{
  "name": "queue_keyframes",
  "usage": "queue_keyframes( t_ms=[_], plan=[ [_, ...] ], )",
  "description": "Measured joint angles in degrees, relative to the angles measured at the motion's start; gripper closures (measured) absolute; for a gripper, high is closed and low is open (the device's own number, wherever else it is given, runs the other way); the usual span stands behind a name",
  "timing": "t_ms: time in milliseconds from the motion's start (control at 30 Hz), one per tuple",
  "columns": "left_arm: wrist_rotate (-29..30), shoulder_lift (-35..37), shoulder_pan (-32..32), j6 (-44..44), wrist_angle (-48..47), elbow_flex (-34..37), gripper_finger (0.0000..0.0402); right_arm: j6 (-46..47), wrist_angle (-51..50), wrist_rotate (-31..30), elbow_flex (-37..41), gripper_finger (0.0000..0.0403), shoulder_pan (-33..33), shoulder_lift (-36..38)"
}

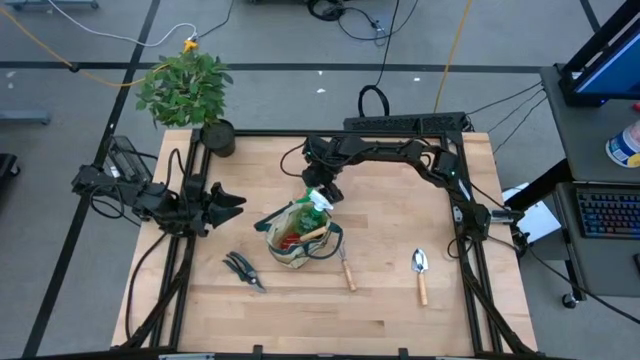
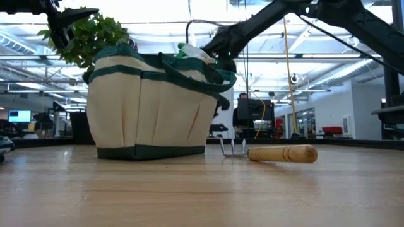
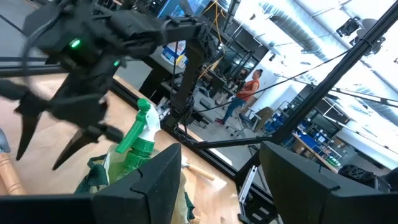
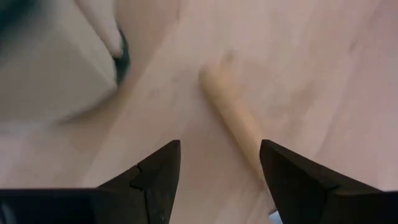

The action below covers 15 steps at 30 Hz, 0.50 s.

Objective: Pick & Place Garden tools in Gardening bag
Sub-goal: Put the brown trowel into the brown bag

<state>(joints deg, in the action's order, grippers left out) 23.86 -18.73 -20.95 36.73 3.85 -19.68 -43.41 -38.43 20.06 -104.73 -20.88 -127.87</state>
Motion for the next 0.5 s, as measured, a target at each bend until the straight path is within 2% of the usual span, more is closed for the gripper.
queue_keyframes(
  t_ms=[500],
  plan=[
    [0.0,0.0,0.0,0.2,0.3,0.0,0.0178,10.4,1.7,-0.8,0.1,0.0188,0.1,-3.1]
  ],
)
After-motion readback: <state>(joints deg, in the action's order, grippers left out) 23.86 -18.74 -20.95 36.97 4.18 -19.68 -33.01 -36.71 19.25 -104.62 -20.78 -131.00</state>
